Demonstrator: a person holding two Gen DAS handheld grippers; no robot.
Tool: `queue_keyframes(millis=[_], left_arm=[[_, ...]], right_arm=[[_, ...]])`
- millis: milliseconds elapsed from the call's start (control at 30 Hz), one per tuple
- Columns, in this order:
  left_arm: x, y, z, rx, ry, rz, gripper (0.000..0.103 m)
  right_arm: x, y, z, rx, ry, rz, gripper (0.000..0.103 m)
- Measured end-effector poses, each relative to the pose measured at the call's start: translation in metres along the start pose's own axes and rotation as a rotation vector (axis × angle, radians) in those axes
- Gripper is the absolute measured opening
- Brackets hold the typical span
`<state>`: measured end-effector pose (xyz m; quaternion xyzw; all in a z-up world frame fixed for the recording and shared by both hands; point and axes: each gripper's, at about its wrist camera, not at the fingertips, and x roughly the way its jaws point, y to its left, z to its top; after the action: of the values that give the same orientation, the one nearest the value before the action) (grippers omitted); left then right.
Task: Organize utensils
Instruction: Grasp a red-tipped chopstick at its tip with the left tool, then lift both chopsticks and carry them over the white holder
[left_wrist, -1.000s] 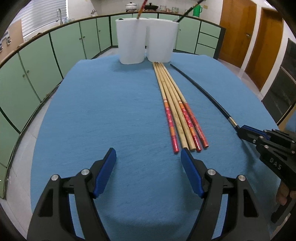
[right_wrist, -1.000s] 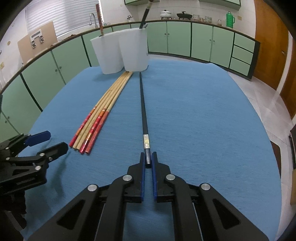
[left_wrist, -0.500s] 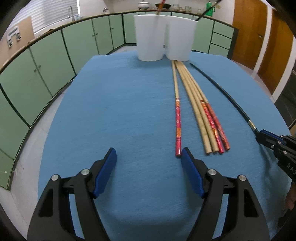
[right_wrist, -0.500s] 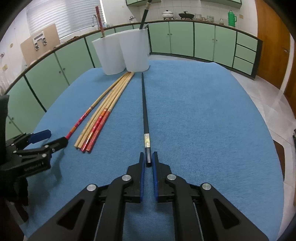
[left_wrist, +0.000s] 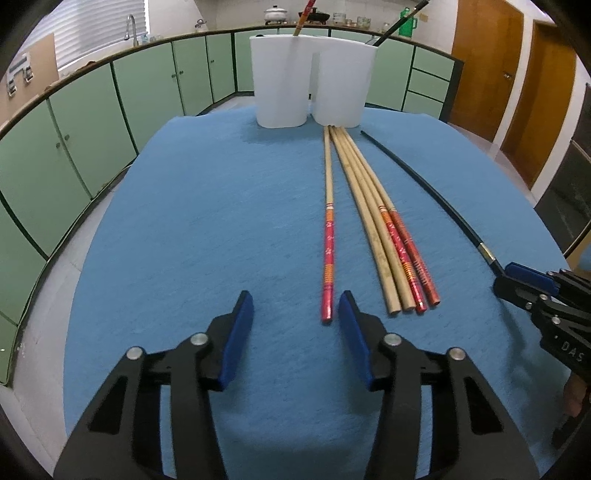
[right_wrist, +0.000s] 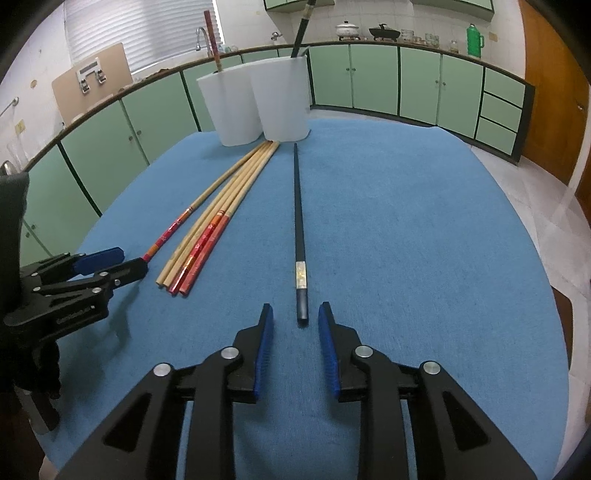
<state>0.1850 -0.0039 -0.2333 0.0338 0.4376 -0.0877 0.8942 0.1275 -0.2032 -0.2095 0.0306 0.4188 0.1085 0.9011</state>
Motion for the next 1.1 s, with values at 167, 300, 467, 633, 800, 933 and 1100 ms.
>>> queue_keyframes(millis=[167,300,467,633,800,933,1100], left_arm=[[0.002,-0.012,0.001,0.024,-0.002,-0.027,0.011],[0.004,-0.020,0.000,0.033,-0.004,-0.021,0.005],[-0.003,-0.015,0.000,0.008,-0.005,-0.043,0.005],[-0.030,-0.015,0.005,0.028,-0.051,-0.035,0.005],[-0.066,-0.010,0.017,0.036,-0.124,-0.032,0.005],[-0.092,-0.010,0.028,0.048,-0.186,-0.027,0.005],[-0.119,-0.008,0.044,0.056,-0.257,-0.032,0.005]], right_arm=[[0.004,0.001,0.004,-0.006,0.003,-0.026,0.007],[0.004,0.000,0.004,-0.007,0.002,-0.027,0.007],[-0.002,0.002,0.004,-0.019,-0.011,-0.032,0.006],[-0.021,0.003,0.014,-0.022,-0.044,-0.025,0.006],[-0.045,0.000,0.029,-0.022,-0.097,-0.018,0.006],[-0.063,0.000,0.042,-0.032,-0.136,-0.017,0.006],[-0.085,-0.001,0.064,-0.042,-0.183,-0.011,0.006]])
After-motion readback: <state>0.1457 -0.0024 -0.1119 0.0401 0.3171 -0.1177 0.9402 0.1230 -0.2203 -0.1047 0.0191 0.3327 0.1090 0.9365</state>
